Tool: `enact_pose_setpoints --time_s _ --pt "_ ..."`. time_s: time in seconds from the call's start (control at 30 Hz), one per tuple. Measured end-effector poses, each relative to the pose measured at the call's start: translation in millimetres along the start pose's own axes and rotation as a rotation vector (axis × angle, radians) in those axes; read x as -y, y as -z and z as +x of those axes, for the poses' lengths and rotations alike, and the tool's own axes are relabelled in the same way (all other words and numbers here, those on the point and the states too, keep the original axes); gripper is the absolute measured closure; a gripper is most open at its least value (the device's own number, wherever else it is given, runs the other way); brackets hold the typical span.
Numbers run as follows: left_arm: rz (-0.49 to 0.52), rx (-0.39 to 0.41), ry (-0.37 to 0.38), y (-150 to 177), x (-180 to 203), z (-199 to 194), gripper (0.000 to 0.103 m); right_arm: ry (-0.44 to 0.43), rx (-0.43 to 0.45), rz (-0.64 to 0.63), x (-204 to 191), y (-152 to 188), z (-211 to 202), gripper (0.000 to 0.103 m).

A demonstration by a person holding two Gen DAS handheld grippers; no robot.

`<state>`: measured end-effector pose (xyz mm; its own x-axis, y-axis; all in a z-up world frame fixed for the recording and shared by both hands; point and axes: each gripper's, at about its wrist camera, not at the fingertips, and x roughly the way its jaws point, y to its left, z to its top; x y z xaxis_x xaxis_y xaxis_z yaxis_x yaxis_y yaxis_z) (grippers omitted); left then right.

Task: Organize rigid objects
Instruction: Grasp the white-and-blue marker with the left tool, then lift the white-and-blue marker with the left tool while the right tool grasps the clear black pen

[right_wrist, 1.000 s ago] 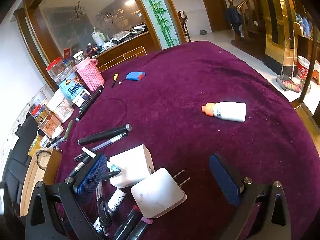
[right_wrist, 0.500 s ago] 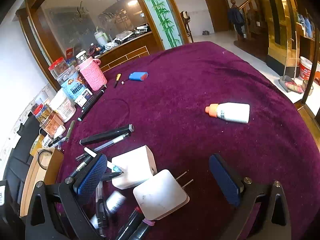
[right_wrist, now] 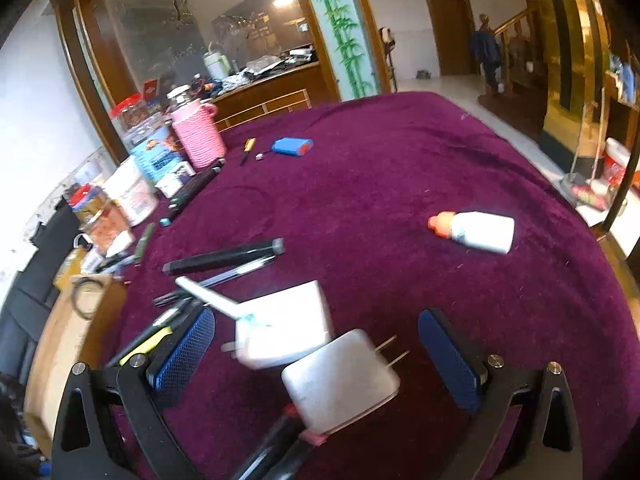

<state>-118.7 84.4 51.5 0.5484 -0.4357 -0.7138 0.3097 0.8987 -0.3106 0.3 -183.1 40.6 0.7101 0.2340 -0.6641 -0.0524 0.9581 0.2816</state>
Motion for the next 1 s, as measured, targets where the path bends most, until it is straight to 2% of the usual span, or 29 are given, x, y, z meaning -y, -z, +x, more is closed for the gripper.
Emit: enact_pose_setpoints --time_s 0.1,0.2,0.3,0.37,0.43,0.5,0.6,0.73,0.8,0.83,0.87,0.9,0.93,1.0 --pt "-0.001 0.037 0.023 6.8 -4.8 -19.2 0.089 -0.071 -0.021 -0.021 -23.0 2.5 -12.7 0.000" --pt "-0.028 0.063 0.037 9.2 -14.3 -30.8 0.089 -0.144 -0.098 -0.058 -53.4 3.7 -7.9 0.000" --pt "-0.047 0.088 0.033 12.6 -24.4 -41.1 0.089 -0.172 -0.168 -0.067 -70.7 5.8 5.7 0.001" --pt "-0.059 0.097 0.027 15.5 -31.2 -45.7 0.089 -0.137 -0.202 -0.097 -82.8 9.7 16.1 0.006" --pt "-0.078 0.102 0.031 17.9 -39.2 -48.8 0.089 -0.115 -0.249 -0.117 -96.1 16.0 28.5 0.018" --pt "-0.098 0.105 0.033 19.3 -47.6 -51.0 0.089 -0.103 -0.308 -0.130 -107.6 23.2 43.4 0.022" --pt "-0.119 0.109 0.035 21.2 -58.3 -55.7 0.089 -0.041 -0.342 -0.166 -119.1 31.2 59.0 0.023" --pt "-0.138 0.108 0.041 24.5 -68.5 -58.5 0.089 0.126 -0.309 -0.272 -139.9 33.5 74.6 0.026" --pt "-0.143 0.108 0.042 25.7 -70.8 -58.3 0.089 0.139 -0.282 -0.288 -143.3 34.2 74.5 0.036" --pt "-0.146 0.109 0.043 25.9 -71.3 -58.5 0.089 0.138 -0.273 -0.287 -143.4 35.3 72.0 0.054" --pt "-0.146 0.114 0.046 26.5 -71.1 -59.8 0.089 0.126 -0.268 -0.285 -142.5 36.0 68.0 0.065" --pt "-0.143 0.119 0.047 26.5 -70.2 -61.5 0.089 0.119 -0.269 -0.281 -141.7 36.1 64.9 0.084" --pt "-0.137 0.127 0.049 26.8 -69.5 -63.4 0.089 0.098 -0.281 -0.259 -137.6 36.1 61.2 0.089" --pt "-0.129 0.147 0.056 26.6 -66.3 -67.5 0.089 0.033 -0.300 -0.198 -125.6 37.1 51.8 0.089"
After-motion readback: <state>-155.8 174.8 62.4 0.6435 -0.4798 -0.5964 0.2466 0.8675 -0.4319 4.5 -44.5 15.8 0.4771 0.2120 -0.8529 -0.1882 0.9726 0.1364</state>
